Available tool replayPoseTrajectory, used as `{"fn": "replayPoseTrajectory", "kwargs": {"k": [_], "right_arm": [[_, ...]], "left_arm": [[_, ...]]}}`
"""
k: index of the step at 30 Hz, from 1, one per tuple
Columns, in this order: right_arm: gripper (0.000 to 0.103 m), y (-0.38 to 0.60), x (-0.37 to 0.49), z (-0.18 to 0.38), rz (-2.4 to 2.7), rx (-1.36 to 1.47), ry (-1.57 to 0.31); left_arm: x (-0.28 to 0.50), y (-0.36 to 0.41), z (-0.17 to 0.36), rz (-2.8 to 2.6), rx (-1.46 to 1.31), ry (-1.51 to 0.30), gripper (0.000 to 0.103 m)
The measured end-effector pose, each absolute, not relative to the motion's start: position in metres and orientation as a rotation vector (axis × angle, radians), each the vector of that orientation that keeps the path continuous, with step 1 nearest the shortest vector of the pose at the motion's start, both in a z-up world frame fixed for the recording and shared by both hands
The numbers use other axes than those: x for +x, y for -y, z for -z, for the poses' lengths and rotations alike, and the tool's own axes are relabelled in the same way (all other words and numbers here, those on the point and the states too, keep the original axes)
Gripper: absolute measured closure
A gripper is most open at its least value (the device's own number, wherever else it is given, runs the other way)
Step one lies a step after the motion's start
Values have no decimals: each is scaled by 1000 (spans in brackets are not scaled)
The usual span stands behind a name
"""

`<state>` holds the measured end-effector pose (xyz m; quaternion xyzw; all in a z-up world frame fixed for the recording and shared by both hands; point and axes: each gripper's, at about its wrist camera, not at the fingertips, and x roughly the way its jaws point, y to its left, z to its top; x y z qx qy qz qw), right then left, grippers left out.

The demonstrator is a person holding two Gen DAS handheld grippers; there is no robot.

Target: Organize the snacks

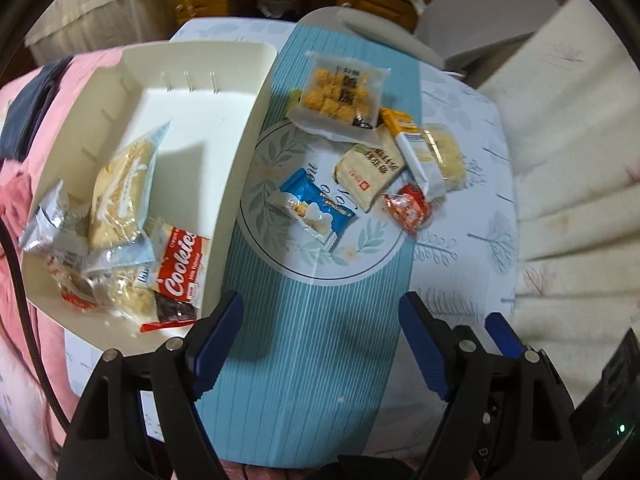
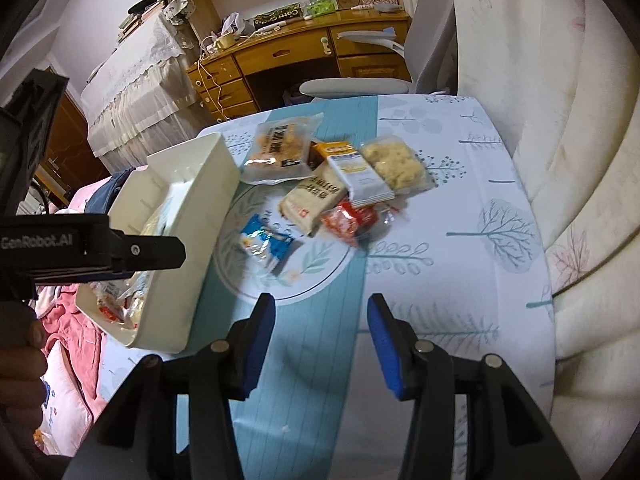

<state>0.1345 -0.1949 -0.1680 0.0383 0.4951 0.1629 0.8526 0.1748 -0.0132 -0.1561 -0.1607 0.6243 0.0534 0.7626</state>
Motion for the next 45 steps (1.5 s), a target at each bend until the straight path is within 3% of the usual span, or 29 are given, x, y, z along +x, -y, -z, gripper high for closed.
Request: {"fn": "replayPoseTrajectory", "kwargs": {"k": [5,33,36,39,43,45], "right_arm": [[43,203,158,181,-353,73,-1048],[42,169,229,269,-478,-164,-875],[41,165,228,270,-482,-184,-864],[41,163,229,271,-476,-188,-859],[43,162,230,271,-467,-188,-864],[43,163,230,270,-470,-185,-868]], "left_arm": [[194,24,179,-197,-365,-1408,23],[268,9,268,-530,-441,-1483,23],[270,5,275,-522,-453,-1489,27],[274,0,281,-522,-459,-1491,38],[274,-7,289,-518,-486,-1495,60],[273,-9,293,-513,-492,-1493,63]]}}
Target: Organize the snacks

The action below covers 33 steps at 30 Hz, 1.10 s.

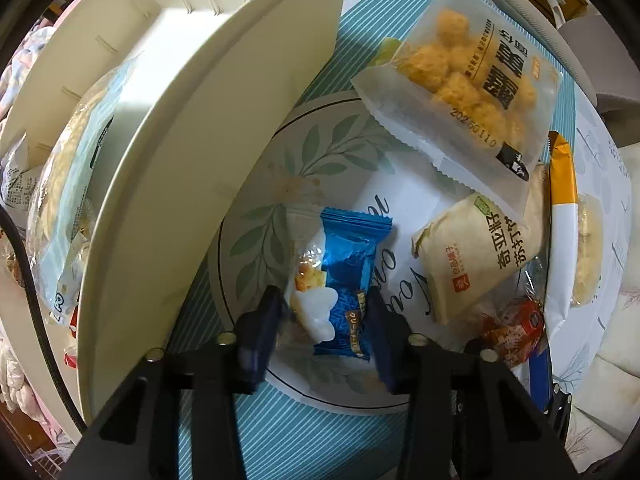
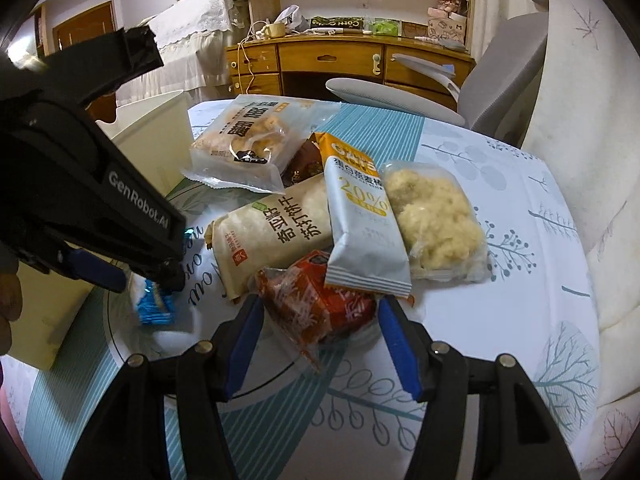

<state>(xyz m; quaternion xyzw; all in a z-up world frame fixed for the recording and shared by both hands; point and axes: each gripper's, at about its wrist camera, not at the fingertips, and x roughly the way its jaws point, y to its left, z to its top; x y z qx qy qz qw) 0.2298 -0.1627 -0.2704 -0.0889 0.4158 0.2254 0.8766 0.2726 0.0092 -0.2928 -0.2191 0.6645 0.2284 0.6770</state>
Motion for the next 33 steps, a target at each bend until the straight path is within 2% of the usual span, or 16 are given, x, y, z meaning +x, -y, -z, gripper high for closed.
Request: {"fn": "replayPoseTrajectory", "kwargs": {"k": [5,8,11,17,19,20,28,33], "right_arm": [[44,164,232,269,-479,-176,-892],[45,164,232,269,-487,-173,-908],[51,164,230,266,-484,-176,-914],[52,167,223,258,-501,-175,-936],[75,168,219,253,-511,-175,-936],[91,167,217,251,-507,-183,-938],[100,168,205,230,-491,-135,-931],[100,171,202,222,-463,-56,-960]], "left_arm": [[270,-8,290,-484,-491,-1479,74],[269,-6,288,-459,-487,-1476,75],[267,-1,283,-442,-485,-1473,75],[263,-5,269,-407,-480,-1478,76],[263,-3,261,-389,-474,-1476,76],[261,-2,256,-376,-472,-1474,76],[243,1,211,-289,-468,-1441,77],[227,3,182,-248,-461,-1409,77]]}}
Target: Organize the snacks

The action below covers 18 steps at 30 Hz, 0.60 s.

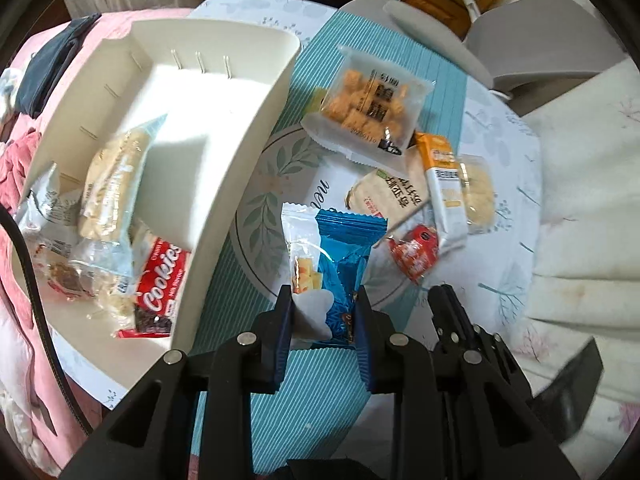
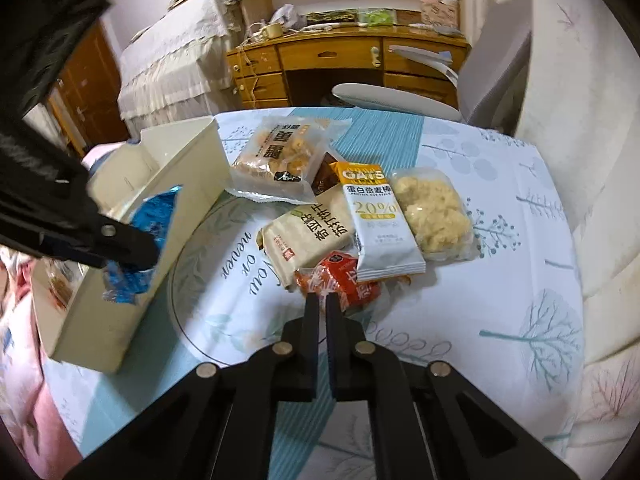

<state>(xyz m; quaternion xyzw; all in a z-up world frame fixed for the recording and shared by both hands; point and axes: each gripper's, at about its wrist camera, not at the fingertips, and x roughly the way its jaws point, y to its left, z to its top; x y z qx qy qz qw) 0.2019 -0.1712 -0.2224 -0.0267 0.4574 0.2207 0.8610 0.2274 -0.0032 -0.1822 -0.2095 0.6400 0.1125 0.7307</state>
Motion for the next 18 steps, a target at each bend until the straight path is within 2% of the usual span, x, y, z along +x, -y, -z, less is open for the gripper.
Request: {"fn": "replayPoseTrajectory", "kwargs": {"k": [4,7,9,11,18], "right_arm": [[98,173,209,230,-420,31,-1034],[91,175,217,237,-383,107,-1088],[64,175,220,241,-351,152,-1113],[54,173,222,244,-339,176,-1115],[46,162,228,255,-230,202,-1120]], "left_arm": [[211,0,162,-213,-438,-1380,77],[201,-9,147,-194,-432,-1358,77],[193,-15,139,-186,-431,-1341,77],[188,-23,134,-177,-435,-1330,77],[179,-50,126,-145,-432,-1307,77]]}}
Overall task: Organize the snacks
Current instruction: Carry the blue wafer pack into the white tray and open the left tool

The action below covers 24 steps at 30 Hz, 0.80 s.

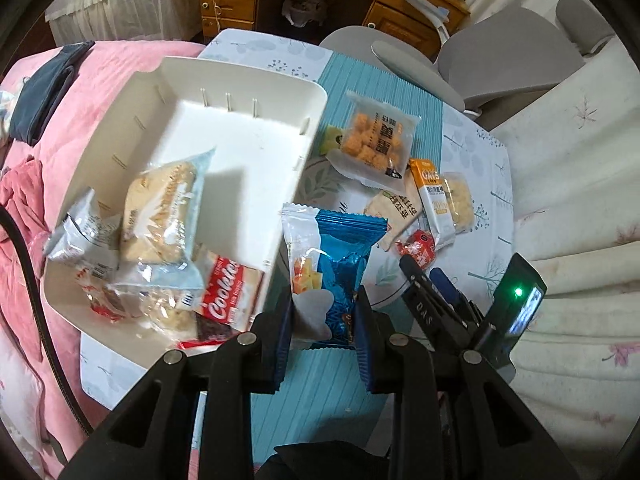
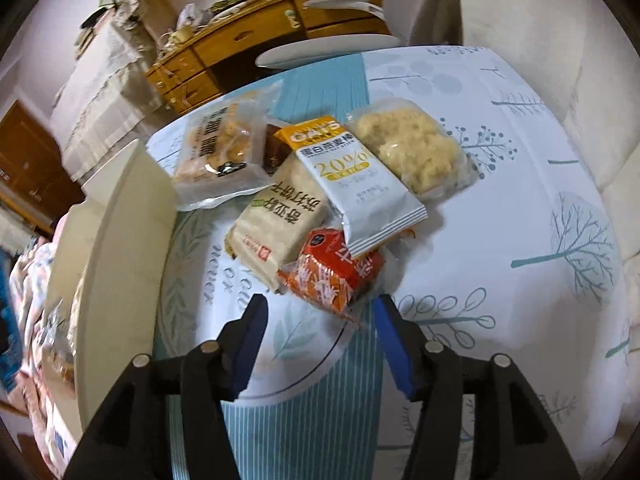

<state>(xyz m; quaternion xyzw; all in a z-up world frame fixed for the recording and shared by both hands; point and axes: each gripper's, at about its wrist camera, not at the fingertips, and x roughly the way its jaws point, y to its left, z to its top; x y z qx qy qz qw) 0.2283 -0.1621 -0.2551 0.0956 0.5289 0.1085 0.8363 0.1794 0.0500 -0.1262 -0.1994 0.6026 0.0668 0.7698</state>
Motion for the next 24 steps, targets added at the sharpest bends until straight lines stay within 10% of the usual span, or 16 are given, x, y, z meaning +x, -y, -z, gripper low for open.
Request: {"fn": "replayPoseTrajectory", "kwargs": {"k": [14,19,21,24], "right_arm": [[42,152,238,266,-40,244,-1075],[55,152,234,263,-14,276,-1043],[92,152,233,265,-6,292,-1058],[96,151,229,269,17,327,-1072]], "left_arm": [[170,-118,119,-118,-412,-1294,77],[165,-141,123,-114,-424,-1298,77],[163,-151,125,-110,-433,-1301,77],[159,-166,127,-101,-437,-1301,77]]}}
